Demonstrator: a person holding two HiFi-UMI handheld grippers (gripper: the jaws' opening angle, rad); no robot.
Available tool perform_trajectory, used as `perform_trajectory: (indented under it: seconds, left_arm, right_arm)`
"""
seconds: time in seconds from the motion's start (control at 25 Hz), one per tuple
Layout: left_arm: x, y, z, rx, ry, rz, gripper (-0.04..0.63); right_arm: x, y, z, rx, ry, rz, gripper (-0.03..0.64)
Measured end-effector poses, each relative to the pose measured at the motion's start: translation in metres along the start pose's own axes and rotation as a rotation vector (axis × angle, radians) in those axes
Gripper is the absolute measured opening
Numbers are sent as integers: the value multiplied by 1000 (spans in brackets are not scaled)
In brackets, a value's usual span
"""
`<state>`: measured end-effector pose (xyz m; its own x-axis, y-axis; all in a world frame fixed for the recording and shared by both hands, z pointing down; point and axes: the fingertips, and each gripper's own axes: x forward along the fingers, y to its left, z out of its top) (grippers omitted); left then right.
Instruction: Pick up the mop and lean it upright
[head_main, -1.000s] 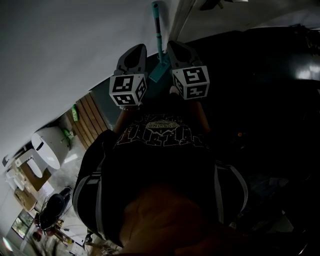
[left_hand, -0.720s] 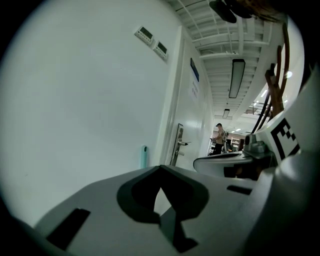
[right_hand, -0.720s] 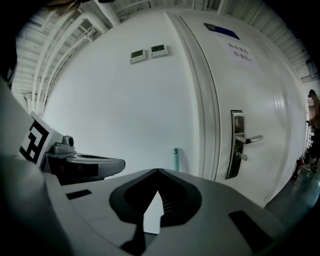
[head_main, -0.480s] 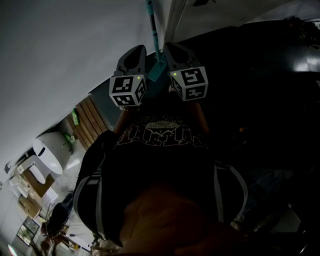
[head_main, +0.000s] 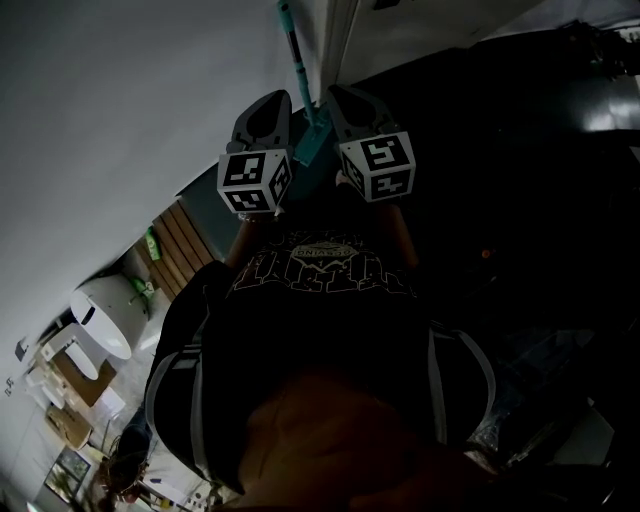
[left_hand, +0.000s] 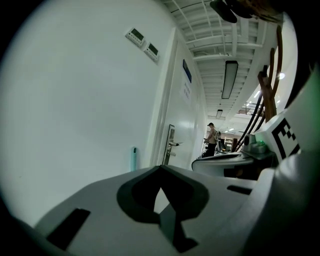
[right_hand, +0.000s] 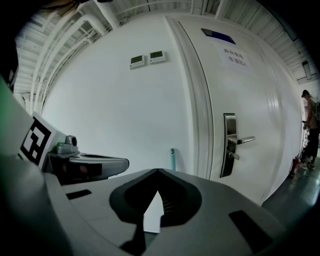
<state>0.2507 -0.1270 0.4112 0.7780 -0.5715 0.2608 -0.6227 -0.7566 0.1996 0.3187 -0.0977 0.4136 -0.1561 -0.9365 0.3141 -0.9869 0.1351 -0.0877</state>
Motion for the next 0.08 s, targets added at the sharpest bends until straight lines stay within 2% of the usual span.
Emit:
perform_trajectory:
  seconds: [0.08]
  left_arm:
    - [1, -2, -1, 3, 3, -5, 46]
  right_arm:
    - [-1, 0, -2, 0, 4, -1, 18]
